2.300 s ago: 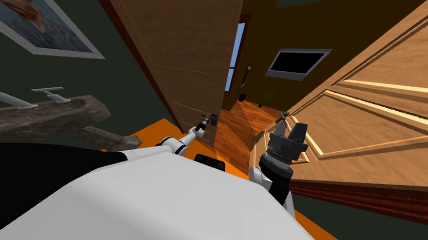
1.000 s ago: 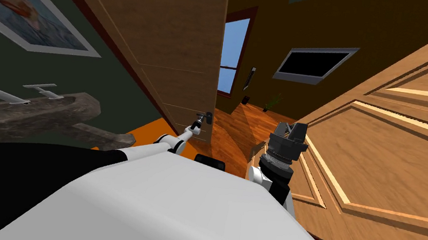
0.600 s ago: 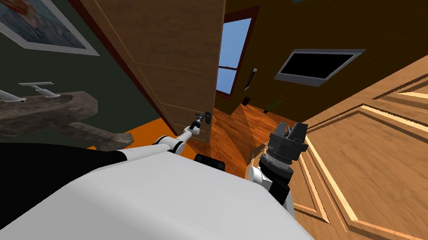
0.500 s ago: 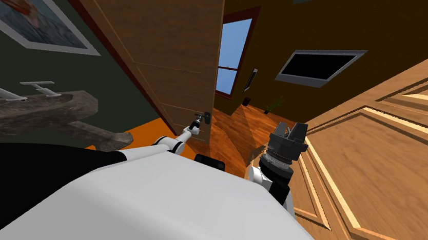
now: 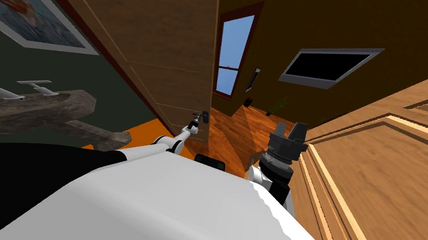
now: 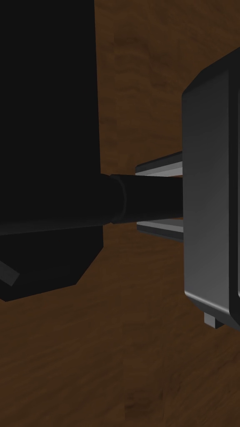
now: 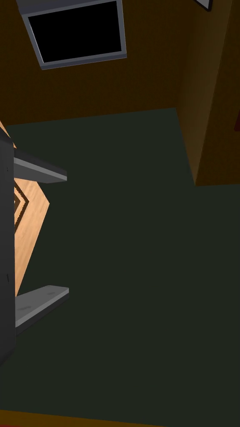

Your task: Push the door open

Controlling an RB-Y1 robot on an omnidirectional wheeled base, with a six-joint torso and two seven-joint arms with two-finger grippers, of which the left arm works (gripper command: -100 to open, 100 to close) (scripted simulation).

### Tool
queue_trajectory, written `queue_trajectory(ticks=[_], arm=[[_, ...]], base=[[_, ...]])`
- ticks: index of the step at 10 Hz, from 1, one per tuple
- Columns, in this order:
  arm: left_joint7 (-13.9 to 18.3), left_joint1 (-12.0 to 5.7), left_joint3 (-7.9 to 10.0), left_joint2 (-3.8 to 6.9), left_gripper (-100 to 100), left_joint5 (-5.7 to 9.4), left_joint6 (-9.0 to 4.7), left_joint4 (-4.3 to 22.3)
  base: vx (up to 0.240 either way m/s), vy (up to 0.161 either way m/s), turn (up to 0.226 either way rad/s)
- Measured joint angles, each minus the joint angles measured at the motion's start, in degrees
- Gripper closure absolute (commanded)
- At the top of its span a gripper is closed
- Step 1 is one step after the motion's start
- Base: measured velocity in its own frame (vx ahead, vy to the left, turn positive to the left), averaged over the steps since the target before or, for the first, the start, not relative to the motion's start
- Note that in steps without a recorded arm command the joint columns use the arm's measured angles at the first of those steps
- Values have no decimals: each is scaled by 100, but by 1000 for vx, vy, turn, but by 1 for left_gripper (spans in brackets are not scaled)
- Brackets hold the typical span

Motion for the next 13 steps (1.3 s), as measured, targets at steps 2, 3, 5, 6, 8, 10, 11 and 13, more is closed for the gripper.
queue_trajectory(ticks=[2,3,5,6,8,10,11,13], arm=[[-22,34,54,18,100,18,18,-46],[-28,46,80,36,100,31,23,-12],[-55,22,157,63,100,61,-13,70],[-60,-38,194,97,100,76,-75,200],[-121,101,274,72,100,98,29,-71],[-125,-28,363,180,100,140,-94,245],[-122,-31,401,212,100,155,-152,268],[-155,-22,470,231,100,178,-147,245]], base=[[132,-46,54],[149,-17,46],[164,-60,29],[113,-30,25],[191,-64,49],[171,-75,61],[59,-11,4],[124,-57,38]])
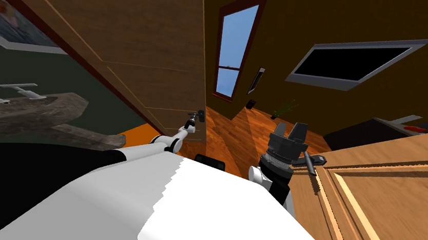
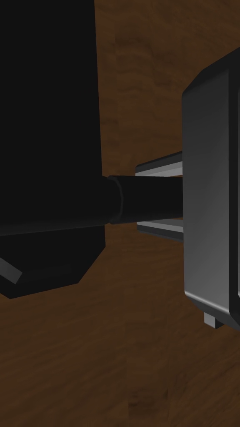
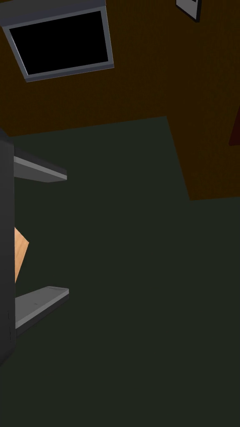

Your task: Push the door open

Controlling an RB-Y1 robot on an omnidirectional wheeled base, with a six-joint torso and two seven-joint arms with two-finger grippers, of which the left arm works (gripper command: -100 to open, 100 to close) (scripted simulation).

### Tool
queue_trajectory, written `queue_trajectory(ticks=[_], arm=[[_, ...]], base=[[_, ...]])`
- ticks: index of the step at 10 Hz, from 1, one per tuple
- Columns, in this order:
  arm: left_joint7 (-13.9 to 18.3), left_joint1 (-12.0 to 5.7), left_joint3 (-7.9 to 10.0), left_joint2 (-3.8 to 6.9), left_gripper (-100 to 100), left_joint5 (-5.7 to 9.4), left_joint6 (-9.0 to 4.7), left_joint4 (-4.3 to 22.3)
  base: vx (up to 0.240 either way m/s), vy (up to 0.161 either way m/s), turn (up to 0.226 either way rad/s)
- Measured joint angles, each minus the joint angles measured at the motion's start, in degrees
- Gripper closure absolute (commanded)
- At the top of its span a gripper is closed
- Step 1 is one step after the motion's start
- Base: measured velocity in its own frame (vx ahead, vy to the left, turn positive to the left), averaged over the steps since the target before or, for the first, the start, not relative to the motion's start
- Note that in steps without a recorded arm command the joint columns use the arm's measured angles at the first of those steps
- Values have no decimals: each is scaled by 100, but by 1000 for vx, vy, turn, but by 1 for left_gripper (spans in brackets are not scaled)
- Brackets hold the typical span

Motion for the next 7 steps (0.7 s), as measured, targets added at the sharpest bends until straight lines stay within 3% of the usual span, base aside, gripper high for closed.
queue_trajectory(ticks=[1,5,7], arm=[[0,-5,26,36,100,13,-4,37],[-93,205,190,38,100,67,165,-266],[-114,77,308,151,100,117,71,-34]], base=[[66,-34,26],[161,-67,59],[179,-93,69]])
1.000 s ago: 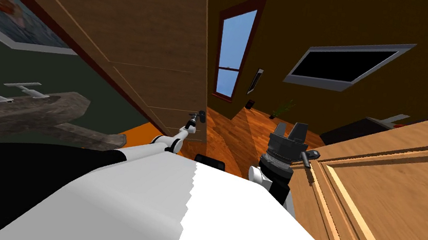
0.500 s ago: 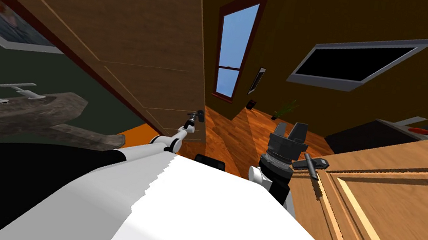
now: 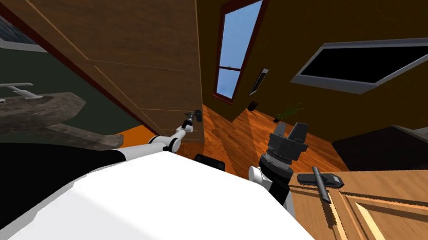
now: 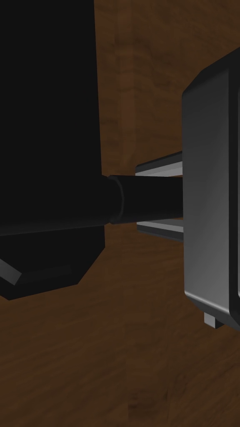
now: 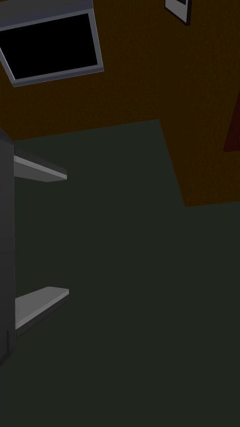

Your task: Push the door open

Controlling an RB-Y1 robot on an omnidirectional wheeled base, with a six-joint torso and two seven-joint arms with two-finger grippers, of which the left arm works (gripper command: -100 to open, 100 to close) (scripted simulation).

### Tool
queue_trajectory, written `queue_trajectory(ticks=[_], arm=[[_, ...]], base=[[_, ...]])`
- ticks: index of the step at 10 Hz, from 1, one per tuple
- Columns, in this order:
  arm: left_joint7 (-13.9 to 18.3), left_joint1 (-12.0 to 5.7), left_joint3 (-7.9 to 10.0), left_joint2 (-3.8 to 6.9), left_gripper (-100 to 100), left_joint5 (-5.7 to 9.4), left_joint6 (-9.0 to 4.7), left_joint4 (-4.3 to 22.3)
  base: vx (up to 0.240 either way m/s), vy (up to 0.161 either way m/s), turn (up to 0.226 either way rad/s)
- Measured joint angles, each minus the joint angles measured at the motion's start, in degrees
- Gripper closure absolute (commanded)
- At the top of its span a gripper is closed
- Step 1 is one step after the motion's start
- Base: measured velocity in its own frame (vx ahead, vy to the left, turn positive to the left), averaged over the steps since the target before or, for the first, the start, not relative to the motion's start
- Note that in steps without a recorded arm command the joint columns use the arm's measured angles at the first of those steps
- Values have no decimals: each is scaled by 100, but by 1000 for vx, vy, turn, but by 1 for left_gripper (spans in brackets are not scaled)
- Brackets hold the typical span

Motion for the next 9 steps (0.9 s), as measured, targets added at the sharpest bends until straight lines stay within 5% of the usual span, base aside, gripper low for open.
queue_trajectory(ticks=[5,6,8,9], arm=[[-143,178,286,65,100,96,54,-194],[-135,84,331,151,100,119,-28,24],[-173,232,450,177,100,160,40,-203],[-199,167,515,229,100,183,-12,-71]], base=[[183,-75,65],[202,-86,56],[183,-90,82],[173,-84,53]])
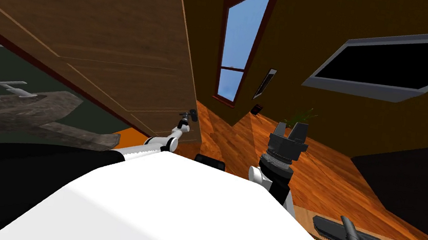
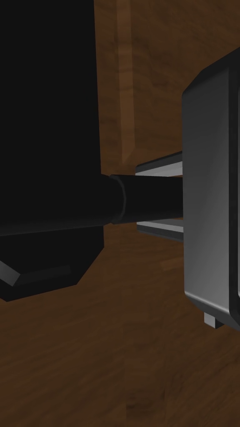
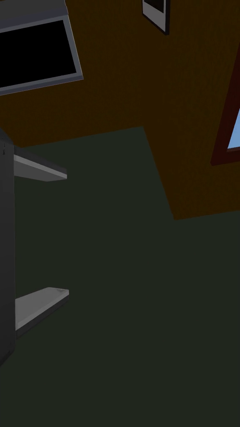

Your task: Push the door open

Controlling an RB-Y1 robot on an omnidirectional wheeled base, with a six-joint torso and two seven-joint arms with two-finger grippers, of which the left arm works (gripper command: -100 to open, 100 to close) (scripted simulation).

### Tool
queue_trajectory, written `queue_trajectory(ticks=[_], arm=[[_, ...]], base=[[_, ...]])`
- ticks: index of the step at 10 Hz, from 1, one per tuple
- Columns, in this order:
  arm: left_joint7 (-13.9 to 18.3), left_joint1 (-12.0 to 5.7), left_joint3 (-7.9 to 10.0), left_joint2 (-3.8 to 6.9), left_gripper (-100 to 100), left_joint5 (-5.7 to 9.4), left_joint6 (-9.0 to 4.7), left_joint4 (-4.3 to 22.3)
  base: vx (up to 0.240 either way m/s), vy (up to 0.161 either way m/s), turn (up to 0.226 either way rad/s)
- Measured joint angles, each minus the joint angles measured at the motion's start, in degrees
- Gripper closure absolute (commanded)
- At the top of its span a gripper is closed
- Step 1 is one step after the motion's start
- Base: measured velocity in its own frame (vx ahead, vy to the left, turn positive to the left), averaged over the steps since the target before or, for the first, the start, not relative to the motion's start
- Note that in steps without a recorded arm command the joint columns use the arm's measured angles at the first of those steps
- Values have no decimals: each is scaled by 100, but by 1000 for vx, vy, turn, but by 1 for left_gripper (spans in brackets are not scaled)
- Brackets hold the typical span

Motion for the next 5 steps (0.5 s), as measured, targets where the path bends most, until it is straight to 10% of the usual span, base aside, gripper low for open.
queue_trajectory(ticks=[5], arm=[[-67,118,203,105,100,75,61,-119]], base=[[138,-49,50]])
